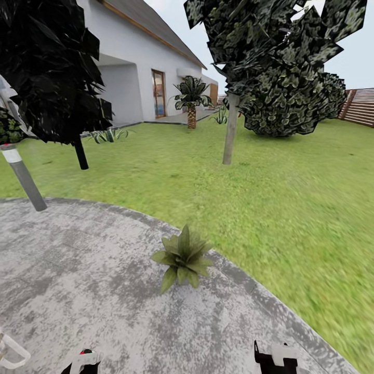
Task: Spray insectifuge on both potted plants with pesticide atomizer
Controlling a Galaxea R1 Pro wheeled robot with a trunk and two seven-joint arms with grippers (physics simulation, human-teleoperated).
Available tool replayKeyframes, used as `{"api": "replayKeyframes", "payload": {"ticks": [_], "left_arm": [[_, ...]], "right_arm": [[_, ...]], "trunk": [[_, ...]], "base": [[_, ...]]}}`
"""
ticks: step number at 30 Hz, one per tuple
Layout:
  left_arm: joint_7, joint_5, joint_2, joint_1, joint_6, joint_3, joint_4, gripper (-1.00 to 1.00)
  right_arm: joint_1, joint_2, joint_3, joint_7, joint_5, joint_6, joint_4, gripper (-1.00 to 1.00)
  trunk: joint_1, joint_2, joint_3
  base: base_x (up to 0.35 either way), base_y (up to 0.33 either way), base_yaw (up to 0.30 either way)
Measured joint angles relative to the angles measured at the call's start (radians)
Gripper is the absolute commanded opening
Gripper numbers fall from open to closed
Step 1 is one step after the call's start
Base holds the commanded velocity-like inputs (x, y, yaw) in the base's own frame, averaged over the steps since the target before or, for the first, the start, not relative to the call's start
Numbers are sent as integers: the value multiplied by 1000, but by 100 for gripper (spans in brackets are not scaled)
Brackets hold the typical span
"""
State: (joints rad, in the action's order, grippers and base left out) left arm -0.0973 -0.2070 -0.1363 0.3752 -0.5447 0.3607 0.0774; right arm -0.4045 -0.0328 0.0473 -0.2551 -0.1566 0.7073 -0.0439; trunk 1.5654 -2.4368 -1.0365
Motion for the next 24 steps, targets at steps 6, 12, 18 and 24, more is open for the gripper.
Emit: {"api": "replayKeyframes", "payload": {"ticks": [6,12,18,24], "left_arm": [[0,0,0,0,-1,0,0,-100],[-7,-1,1,0,-2,-1,0,-100],[-18,-13,6,0,2,-11,1,-100],[-66,-132,5,8,5,-109,17,-100]], "right_arm": [[0,1,0,0,0,0,0,100],[0,-1,0,0,0,0,-1,100],[0,-1,-6,3,-12,-5,0,100],[-1,-6,-81,38,-137,-84,-31,100]], "trunk": [[0,0,0],[0,0,0],[0,0,0],[0,0,0]], "base": [[74,-41,156],[4,-2,208],[0,0,24],[0,0,1]]}}
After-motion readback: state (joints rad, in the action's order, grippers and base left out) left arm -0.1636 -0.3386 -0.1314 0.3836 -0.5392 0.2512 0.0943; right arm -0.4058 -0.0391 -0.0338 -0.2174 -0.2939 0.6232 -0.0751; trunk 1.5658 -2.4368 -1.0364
